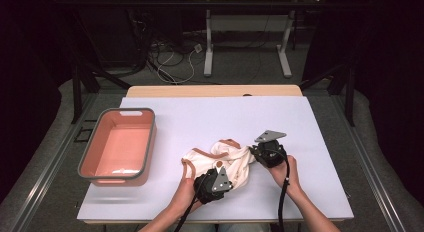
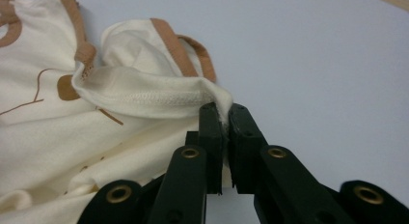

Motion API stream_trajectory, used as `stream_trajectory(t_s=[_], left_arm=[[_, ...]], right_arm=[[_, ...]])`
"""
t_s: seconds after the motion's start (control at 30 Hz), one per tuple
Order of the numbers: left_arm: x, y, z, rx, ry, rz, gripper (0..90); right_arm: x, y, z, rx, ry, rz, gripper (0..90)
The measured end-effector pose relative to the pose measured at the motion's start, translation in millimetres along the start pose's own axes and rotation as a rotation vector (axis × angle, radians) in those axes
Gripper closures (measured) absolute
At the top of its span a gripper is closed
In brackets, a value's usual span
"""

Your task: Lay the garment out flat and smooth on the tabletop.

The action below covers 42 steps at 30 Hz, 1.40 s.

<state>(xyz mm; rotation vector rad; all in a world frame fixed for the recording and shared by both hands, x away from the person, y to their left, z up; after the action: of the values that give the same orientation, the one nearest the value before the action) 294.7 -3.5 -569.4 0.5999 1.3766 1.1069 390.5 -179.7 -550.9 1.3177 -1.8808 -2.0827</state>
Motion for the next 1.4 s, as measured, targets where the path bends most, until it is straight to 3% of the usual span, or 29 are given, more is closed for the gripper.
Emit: stream_trajectory(t_s=[0.1,0.27,0.57,0.7,0.83,0.97,1.03,1.13,1.27,1.4], left_arm=[[5.1,8.3,-2.0,0.014,-0.004,-0.009,83.8],[14.9,14.4,1.6,0.023,0.022,-0.008,84.2],[52.7,19.9,10.1,0.014,0.07,0.053,84.7],[63.3,18.8,18.4,0.016,0.111,0.066,84.4],[55.4,18.1,17.8,0.005,0.111,0.055,81.0],[43.4,14.7,12.1,-0.012,0.108,0.051,65.6],[35.3,11.5,10.2,-0.052,0.102,0.043,59.3],[21.6,7.0,6.5,-0.077,0.096,0.015,50.9],[7.3,-2.8,4.4,-0.098,0.107,0.008,50.3],[5.9,-14.3,6.0,-0.102,0.135,0.021,57.4]], right_arm=[[-0.2,4.8,-5.4,0.018,-0.015,-0.005,85.6],[-0.6,9.2,-11.2,0.033,-0.049,-0.021,85.6],[1.0,8.9,-14.9,0.044,-0.061,-0.009,85.5],[1.2,3.9,-9.9,0.009,-0.051,0.011,85.1],[2.1,-3.7,-2.2,-0.01,-0.025,0.039,83.0],[1.9,-6.0,-0.4,-0.023,-0.012,0.041,81.9],[2.1,-6.2,0.1,-0.028,-0.014,0.044,81.5],[2.0,-7.6,1.6,-0.036,-0.012,0.045,80.3],[2.2,-8.7,3.5,-0.039,-0.009,0.053,79.1],[2.4,-10.5,5.2,-0.049,0.005,0.06,76.2]])
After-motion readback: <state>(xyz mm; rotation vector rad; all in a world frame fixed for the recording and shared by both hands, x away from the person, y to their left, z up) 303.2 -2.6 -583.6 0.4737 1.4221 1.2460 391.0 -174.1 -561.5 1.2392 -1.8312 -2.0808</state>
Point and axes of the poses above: each handheld gripper's, and its own axes: y roughly backward along the jaws, x roughly out of its underside, z roughly to its left, the point moved 5 cm from there along -y, roughly forward along the jaws, and after that the axes turned 15 degrees about z, right-handed, at the moved point
